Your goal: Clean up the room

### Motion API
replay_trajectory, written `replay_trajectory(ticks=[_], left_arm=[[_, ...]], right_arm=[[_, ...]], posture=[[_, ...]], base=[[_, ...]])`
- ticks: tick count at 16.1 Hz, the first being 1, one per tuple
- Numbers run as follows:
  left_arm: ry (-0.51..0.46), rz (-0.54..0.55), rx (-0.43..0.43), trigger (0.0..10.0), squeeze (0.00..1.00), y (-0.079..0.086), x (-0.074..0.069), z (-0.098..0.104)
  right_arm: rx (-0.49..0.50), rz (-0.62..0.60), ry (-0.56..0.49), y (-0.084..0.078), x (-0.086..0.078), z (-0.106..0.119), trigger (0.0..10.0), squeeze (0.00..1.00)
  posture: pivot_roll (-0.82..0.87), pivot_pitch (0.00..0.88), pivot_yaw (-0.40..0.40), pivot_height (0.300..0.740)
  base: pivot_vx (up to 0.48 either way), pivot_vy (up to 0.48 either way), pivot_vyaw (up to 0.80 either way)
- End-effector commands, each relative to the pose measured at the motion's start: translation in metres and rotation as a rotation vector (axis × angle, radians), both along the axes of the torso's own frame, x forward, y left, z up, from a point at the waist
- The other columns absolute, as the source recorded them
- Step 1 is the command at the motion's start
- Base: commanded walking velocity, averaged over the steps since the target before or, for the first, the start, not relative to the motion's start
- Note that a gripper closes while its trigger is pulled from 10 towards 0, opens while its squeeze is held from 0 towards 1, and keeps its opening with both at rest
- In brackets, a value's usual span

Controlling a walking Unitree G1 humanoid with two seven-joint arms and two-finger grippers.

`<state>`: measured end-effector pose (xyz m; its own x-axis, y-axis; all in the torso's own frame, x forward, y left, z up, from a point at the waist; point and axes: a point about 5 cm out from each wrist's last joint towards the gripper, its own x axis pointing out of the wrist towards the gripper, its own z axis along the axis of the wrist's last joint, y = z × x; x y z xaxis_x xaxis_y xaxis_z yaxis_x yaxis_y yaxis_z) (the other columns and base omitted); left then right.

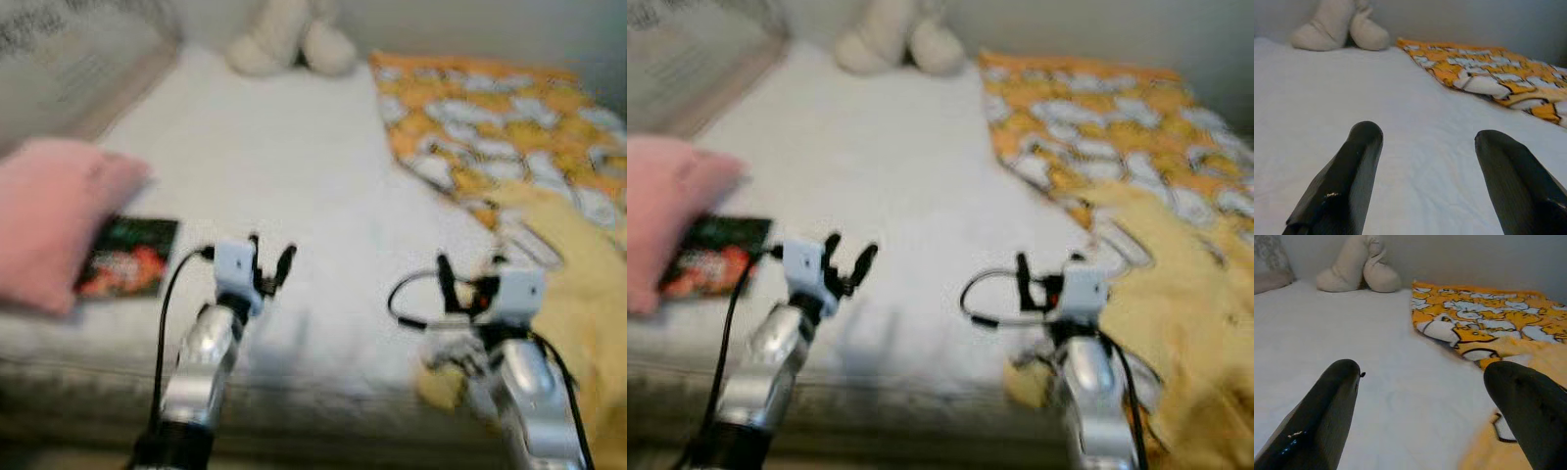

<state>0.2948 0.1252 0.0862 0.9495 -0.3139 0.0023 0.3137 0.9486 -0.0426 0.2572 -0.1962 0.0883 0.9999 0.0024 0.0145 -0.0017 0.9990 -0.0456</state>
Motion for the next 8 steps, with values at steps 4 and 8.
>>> replay_trajectory(ticks=[4, 8], left_arm=[[0.010, -0.008, 0.007, 10.0, 0.00, 0.000, 0.002, 0.000], [0.075, 0.151, -0.047, 10.0, 0.00, 0.024, 0.004, -0.008]], right_arm=[[0.003, -0.008, 0.009, -0.003, -0.002, -0.002, 10.0, 0.00], [0.007, -0.025, 0.002, -0.005, -0.006, -0.004, 10.0, 0.00]], posture=[[-0.13, 0.000, 0.004, 0.671], [-0.13, 0.000, 0.012, 0.633]], base=[[0.000, 0.000, -0.41], [0.000, 0.000, -0.42]])
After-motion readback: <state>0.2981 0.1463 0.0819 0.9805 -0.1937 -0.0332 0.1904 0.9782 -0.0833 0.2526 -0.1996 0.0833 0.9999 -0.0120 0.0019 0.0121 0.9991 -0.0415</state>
